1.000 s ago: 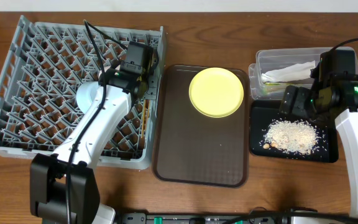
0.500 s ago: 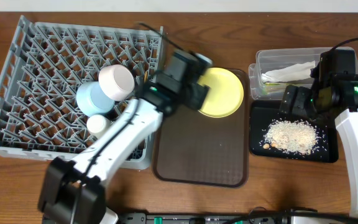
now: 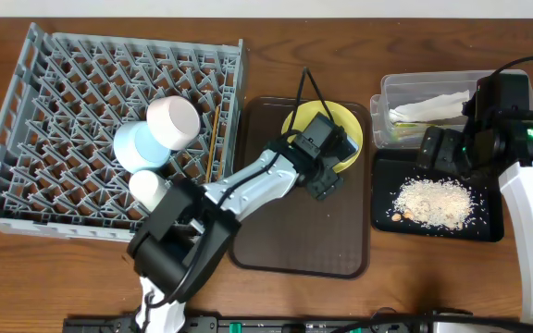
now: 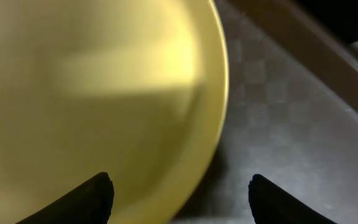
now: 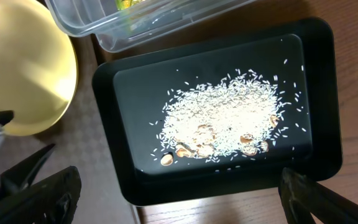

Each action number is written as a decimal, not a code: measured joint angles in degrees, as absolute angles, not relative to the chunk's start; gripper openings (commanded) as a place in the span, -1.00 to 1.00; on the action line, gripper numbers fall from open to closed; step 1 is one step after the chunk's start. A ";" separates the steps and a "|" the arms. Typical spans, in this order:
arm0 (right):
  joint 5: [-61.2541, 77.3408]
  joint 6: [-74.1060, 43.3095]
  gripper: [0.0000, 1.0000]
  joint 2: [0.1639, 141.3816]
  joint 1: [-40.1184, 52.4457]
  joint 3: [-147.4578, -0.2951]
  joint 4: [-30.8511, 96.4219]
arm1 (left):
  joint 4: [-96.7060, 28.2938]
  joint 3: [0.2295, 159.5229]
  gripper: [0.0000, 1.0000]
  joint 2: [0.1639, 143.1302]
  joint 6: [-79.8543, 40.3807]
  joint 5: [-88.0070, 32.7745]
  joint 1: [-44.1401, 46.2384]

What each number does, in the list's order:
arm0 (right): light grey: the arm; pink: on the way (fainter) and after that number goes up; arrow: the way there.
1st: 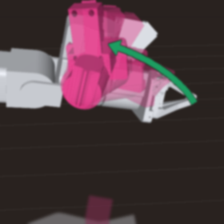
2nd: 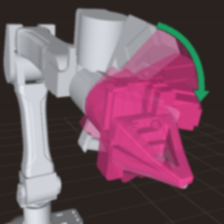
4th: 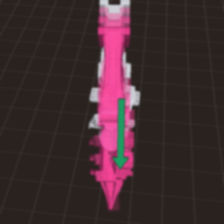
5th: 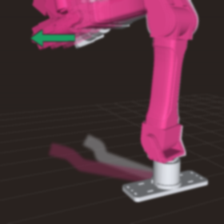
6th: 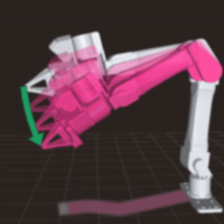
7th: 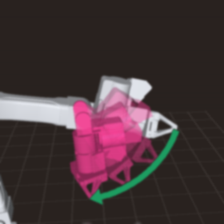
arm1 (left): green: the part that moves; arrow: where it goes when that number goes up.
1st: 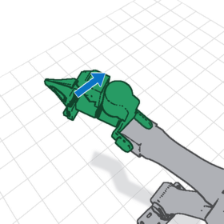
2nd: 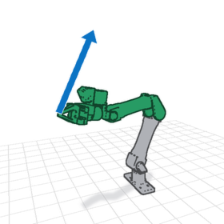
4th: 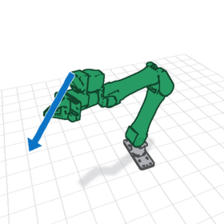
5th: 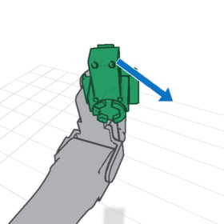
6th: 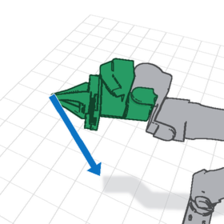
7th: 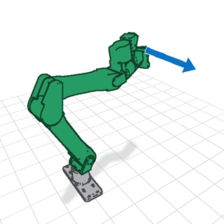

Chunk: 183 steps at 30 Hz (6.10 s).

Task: Sort waste into correct bins and load items into the dishwasher

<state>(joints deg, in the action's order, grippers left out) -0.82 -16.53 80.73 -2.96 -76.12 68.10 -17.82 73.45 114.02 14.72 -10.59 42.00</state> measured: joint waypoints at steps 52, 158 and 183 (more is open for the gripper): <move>-0.82 -16.53 0.99 80.73 -2.96 -76.12 68.10 | -28.03 73.84 -0.85 85.93 4.27 -15.44 25.17; 1.21 -16.51 0.98 80.73 -2.94 -76.14 59.72 | -26.59 71.83 0.65 85.58 -17.43 -26.68 1.34; 3.03 -8.45 0.99 80.66 -1.41 -70.19 55.59 | -64.93 69.12 0.68 71.96 -13.21 -1.32 1.34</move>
